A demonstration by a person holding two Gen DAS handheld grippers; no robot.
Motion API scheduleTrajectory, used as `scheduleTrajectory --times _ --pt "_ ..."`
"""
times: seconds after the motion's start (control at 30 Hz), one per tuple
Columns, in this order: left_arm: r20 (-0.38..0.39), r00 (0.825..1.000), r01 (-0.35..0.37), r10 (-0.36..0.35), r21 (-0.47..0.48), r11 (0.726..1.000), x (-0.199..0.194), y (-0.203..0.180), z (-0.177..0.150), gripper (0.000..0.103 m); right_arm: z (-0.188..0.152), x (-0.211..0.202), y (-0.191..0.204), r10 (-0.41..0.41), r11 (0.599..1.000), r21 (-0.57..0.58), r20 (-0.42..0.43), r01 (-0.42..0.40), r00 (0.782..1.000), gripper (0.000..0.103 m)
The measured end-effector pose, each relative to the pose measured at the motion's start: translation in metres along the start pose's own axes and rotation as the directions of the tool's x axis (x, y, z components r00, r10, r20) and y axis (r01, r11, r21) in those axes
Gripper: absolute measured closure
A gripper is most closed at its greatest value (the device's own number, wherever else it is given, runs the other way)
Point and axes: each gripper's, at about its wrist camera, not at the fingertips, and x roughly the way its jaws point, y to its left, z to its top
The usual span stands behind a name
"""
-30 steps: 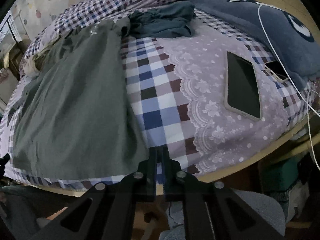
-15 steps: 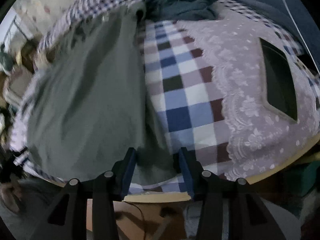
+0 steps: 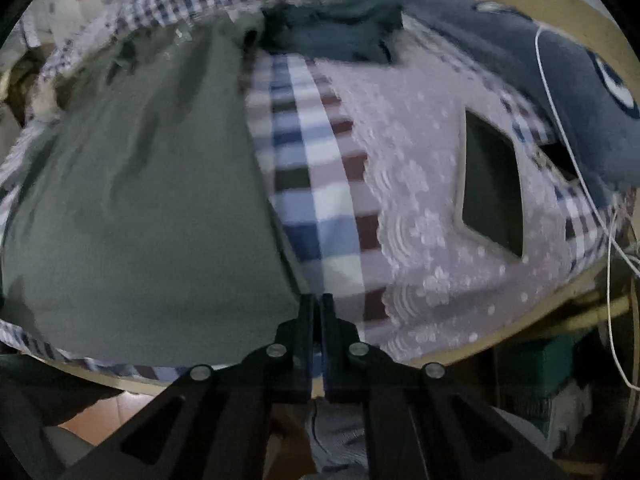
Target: Fold clothes
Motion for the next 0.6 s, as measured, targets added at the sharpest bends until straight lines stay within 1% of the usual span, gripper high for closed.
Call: scheduleTrajectory --times 0.03,0.07,0.1,0.17,0.2,0.23,0.27,0.3,0.33,0.37,0.4,0.43,0.47,0.5,0.53,0.6 --pt "-0.013 1.000 -0.013 0.013 -0.008 1.000 0.002 0.002 0.001 0.100 0.000 0.002 0.000 -0.042 0.999 0.008 -0.008 0.042 0.999 0.101" --pt "-0.016 1.000 -0.019 0.019 -0.015 1.000 0.003 0.003 0.001 0.100 0.001 0.002 -0.001 -0.044 0.999 0.018 -0.008 0.044 0.999 0.099" --pt "-0.014 1.000 -0.023 0.022 -0.021 1.000 0.002 0.005 0.001 0.100 0.001 0.001 -0.002 -0.034 0.999 0.030 -0.003 0.034 0.999 0.099" --pt "-0.008 1.000 -0.023 0.023 -0.039 0.999 -0.001 0.008 0.000 0.091 0.000 -0.006 -0.009 -0.014 0.998 0.068 0.024 0.012 1.000 0.097" --pt "-0.002 1.000 -0.010 0.009 -0.061 0.998 -0.003 0.011 0.001 0.088 -0.001 -0.010 -0.011 -0.005 0.996 0.087 0.041 0.002 0.999 0.093" --pt "0.008 1.000 0.008 -0.007 -0.084 0.996 -0.006 0.016 0.002 0.078 0.000 -0.015 -0.012 0.011 0.995 0.100 0.069 -0.018 0.998 0.091" --pt "0.026 0.999 0.035 -0.033 -0.110 0.993 -0.010 0.020 0.004 0.063 0.001 -0.018 -0.012 0.028 0.993 0.111 0.099 -0.039 0.995 0.088" --pt "0.055 0.996 0.075 -0.068 -0.142 0.987 -0.016 0.026 0.006 0.056 0.002 -0.022 -0.012 0.045 0.991 0.120 0.129 -0.061 0.991 0.084" --pt "0.093 0.990 0.123 -0.107 -0.176 0.977 -0.022 0.032 0.008 0.044 0.003 -0.028 -0.010 0.057 0.990 0.117 0.165 -0.077 0.985 0.081" --pt "0.133 0.981 0.169 -0.143 -0.207 0.964 -0.028 0.040 0.009 0.038 0.005 -0.033 -0.007 0.067 0.990 0.109 0.202 -0.091 0.977 0.074" --pt "0.174 0.969 0.216 -0.177 -0.236 0.948 -0.033 0.047 0.011 0.036 0.005 -0.038 -0.001 0.077 0.991 0.092 0.235 -0.101 0.969 0.068" --pt "0.216 0.954 0.263 -0.209 -0.262 0.928 -0.039 0.055 0.012 0.029 0.006 -0.042 0.005 0.088 0.991 0.073 0.266 -0.111 0.960 0.066" --pt "0.258 0.936 0.310 -0.239 -0.286 0.907 -0.045 0.063 0.014 0.026 0.006 -0.046 0.010 0.099 0.991 0.053 0.297 -0.119 0.950 0.065" --pt "0.301 0.916 0.357 -0.266 -0.308 0.882 -0.051 0.070 0.015 0.024 0.007 -0.046 0.015 0.108 0.991 0.039 0.305 -0.126 0.946 0.064" --pt "0.339 0.896 0.397 -0.285 -0.328 0.857 -0.055 0.078 0.018 0.021 0.008 -0.044 0.019 0.118 0.991 0.026 0.307 -0.132 0.944 0.063" --pt "0.402 0.865 0.453 -0.300 -0.368 0.812 -0.059 0.093 0.026 0.020 0.011 -0.041 0.028 0.138 0.989 0.000 0.311 -0.145 0.940 0.060"
